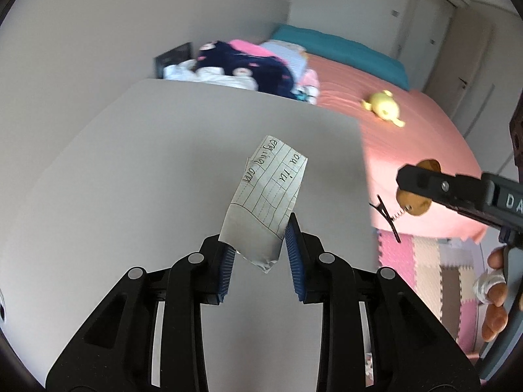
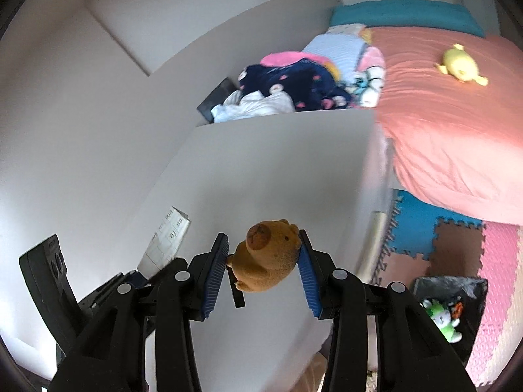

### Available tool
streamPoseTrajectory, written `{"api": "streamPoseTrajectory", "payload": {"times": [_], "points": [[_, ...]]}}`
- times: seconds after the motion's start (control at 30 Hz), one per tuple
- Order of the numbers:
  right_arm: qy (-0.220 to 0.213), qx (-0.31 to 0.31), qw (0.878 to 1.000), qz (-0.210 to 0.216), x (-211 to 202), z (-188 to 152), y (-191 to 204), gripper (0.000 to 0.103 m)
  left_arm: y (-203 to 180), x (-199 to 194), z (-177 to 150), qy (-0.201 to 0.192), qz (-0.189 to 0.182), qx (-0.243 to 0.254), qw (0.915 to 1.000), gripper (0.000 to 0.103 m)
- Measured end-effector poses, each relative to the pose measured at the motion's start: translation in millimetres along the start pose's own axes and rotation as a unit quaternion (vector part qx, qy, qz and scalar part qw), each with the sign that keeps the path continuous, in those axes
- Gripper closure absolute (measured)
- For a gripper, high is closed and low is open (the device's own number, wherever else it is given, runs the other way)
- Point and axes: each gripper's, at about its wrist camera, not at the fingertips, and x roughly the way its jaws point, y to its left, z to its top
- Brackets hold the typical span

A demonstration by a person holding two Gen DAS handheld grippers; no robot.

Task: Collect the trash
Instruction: 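Grasp the white paper packet with the left tool while the right tool grasps the brown bear plush, then carry the paper packet and bear over the trash bin and open both tools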

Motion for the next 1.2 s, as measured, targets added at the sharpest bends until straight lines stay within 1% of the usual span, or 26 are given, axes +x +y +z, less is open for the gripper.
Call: {"api": "streamPoseTrajectory", "payload": {"times": [0.1, 0.23, 0.4, 0.53, 0.67, 0.73, 0.87, 0.97, 1.1, 1.13, 1.17, 1.2], "points": [[-0.015, 0.012, 1.0, -0.005, -35.9, -19.0, -27.7, 0.059, -36.3, -8.2, -16.0, 0.0, -0.012, 0.018, 0.9998, 0.074], [-0.033, 0.026, 0.999, -0.015, -70.2, -40.7, -61.8, 0.059, -93.3, -11.3, -39.9, 0.004, -0.029, 0.055, 0.998, 0.074], [-0.049, 0.046, 0.997, -0.043, -102.8, -64.7, -107.1, 0.059, -151.3, -6.2, -64.8, 0.011, -0.061, 0.08, 0.9949, 0.074], [-0.056, 0.067, 0.994, -0.072, -128.1, -84.3, -149.6, 0.059, -199.6, 6.5, -86.5, 0.03, -0.086, 0.106, 0.9902, 0.074], [-0.063, 0.091, 0.989, -0.097, -150.0, -104.8, -189.5, 0.059, -236.6, 18.1, -105.3, 0.049, -0.101, 0.126, 0.9856, 0.074], [-0.067, 0.103, 0.987, -0.107, -158.7, -113.1, -206.5, 0.059, -249.3, 21.7, -113.4, 0.057, -0.108, 0.136, 0.9832, 0.074], [-0.07, 0.123, 0.982, -0.123, -172.2, -129.8, -234.7, 0.059, -281.0, 28.4, -135.3, 0.075, -0.123, 0.162, 0.9763, 0.073], [-0.064, 0.138, 0.98, -0.131, -178.7, -143.4, -254.9, 0.059, -298.7, 35.0, -150.9, 0.091, -0.13, 0.174, 0.9719, 0.073], [-0.047, 0.146, 0.977, -0.146, -176.2, -154.9, -269.3, 0.059, -315.9, 44.3, -166.0, 0.113, -0.139, 0.179, 0.9673, 0.072], [-0.041, 0.148, 0.977, -0.15, -173.9, -156.2, -272.5, 0.059, -319.5, 46.8, -170.8, 0.12, -0.143, 0.181, 0.9654, 0.068], [-0.033, 0.148, 0.976, -0.154, -172.0, -157.3, -275.2, 0.054, -322.0, 47.8, -174.6, 0.127, -0.148, 0.183, 0.9636, 0.058], [-0.024, 0.147, 0.975, -0.166, -169.4, -158.4, -278.1, 0.026, -322.4, 49.8, -176.9, 0.134, -0.144, 0.187, 0.9625, 0.044]]}}
